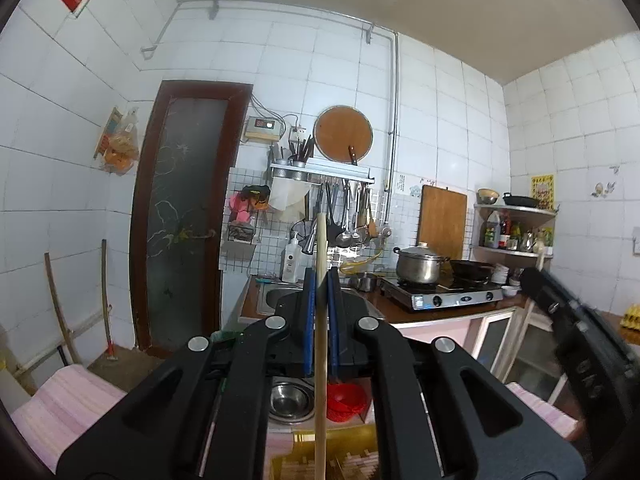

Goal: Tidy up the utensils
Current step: 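Lift both held chopsticks and lower them into the yellow slotted holder, then open both tools to release the chopsticks into the holder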

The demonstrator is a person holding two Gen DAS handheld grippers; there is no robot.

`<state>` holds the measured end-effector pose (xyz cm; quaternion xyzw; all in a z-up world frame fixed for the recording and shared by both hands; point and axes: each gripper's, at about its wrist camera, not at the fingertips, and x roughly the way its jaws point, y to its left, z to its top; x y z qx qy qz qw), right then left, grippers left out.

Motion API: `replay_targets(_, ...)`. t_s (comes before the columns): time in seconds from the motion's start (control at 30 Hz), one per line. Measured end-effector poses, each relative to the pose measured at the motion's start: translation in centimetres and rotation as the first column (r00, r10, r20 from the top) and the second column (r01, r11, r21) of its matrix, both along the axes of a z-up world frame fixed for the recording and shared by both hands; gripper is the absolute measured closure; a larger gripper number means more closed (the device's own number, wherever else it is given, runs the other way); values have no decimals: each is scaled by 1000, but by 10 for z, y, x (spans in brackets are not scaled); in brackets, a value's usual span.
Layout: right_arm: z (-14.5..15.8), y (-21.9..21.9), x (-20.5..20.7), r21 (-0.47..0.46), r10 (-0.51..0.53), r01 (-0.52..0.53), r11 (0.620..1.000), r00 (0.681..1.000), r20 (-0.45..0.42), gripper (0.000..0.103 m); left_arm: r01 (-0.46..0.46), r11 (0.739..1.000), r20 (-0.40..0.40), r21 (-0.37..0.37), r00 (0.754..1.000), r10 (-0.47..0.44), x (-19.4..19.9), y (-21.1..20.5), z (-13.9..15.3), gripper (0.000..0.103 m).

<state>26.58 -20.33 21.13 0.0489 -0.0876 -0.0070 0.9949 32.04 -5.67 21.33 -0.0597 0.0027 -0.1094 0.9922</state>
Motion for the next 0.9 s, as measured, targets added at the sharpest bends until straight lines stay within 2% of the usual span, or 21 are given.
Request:
replay_targets(0.17, -27, 3, 36, -11, 19, -19, 1000, 999, -44, 98, -19, 1000, -91, 22, 996, 21, 59, -10, -41, 98)
replay_targets(0.33, -65, 9, 53, -45, 21, -27, 999, 991, -132, 98, -24, 999, -143, 27, 989, 28, 69, -4, -70, 98)
replay_targets(0.47, -72, 7, 54, -58, 13, -25, 998, 980, -199, 96, -34, 999, -176, 3, 984, 34, 66, 9, -73, 96)
replay_targets(0.5, -71, 6, 53, -64, 6, -21, 998, 976, -220, 94, -31, 999, -193, -17, 981, 28, 62, 15, -69, 88)
replay_targets(0.53, -68, 3, 49, -69, -11, -6, 998, 969, -248, 74, -35, 999, -204, -32, 979, 28, 54, 20, -66, 81)
replay_targets(0.57, -66, 1, 47, -71, -23, 5, 997, 964, -263, 53, -44, 998, -206, -38, 978, 35, 48, 24, -64, 63)
replay_targets(0.6, -61, -2, 42, -70, -34, 15, 997, 960, -277, 27, -59, 997, -200, -43, 979, 49, 38, 29, -59, 47)
replay_targets(0.67, -53, -8, 24, -76, -60, 40, 996, 959, -278, 27, -96, 995, -171, -31, 981, 89, 12, 37, -48, 36)
replay_targets(0.8, -43, -13, -17, -125, -117, 84, 989, 952, -285, 27, -100, 995, -176, 27, 979, 103, -35, 44, -35, 12)
replay_targets(0.87, -44, -13, -42, -148, -137, 96, 984, 945, -297, 27, -112, 992, -158, 49, 980, 119, -62, 49, -33, 5)
replay_targets(0.9, -46, -13, -52, -152, -144, 102, 983, 942, -302, 27, -114, 992, -157, 55, 980, 121, -72, 50, -34, 5)
